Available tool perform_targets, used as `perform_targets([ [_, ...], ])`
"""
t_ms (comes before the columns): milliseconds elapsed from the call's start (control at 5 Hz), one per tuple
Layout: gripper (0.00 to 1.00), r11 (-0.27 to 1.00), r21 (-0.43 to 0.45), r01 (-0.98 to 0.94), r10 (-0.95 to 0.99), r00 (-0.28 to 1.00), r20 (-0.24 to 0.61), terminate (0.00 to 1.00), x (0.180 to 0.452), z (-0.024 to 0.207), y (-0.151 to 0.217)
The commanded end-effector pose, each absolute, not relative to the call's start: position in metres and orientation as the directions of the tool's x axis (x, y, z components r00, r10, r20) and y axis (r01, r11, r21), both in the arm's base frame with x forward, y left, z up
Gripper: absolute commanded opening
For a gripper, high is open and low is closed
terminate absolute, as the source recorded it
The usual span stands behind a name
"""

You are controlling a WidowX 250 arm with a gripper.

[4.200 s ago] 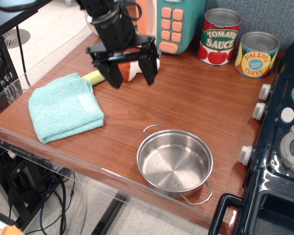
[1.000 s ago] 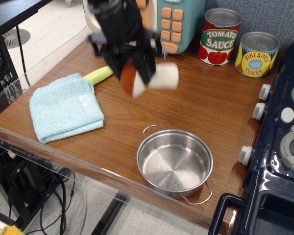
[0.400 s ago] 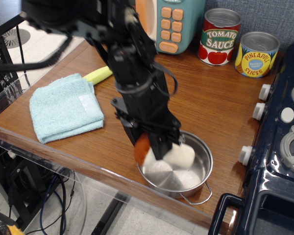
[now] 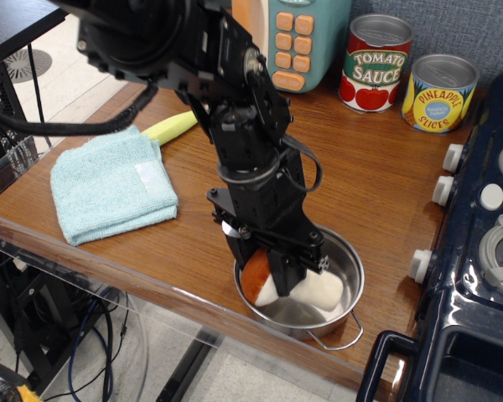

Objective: Pick up the mushroom from the plate, Move the mushrooms to the top left of the table.

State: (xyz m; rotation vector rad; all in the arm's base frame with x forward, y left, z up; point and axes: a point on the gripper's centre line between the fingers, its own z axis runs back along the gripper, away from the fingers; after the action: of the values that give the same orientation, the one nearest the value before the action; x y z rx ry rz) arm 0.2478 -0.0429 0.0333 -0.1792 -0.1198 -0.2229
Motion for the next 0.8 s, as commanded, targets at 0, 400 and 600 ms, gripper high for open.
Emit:
perform_targets([
  [0,1.0,0.958,-0.116,0.263,-0.239,0.953,0.187,0.0,0.25,0.051,-0.039],
  [400,1.0,0.962,-0.125,0.241,-0.207,0.95,0.232,0.0,0.252,0.068,-0.032],
  [600,1.0,0.954,-0.105,0.282,-0.241,0.924,0.296,0.0,0.253,0.094,-0.032],
])
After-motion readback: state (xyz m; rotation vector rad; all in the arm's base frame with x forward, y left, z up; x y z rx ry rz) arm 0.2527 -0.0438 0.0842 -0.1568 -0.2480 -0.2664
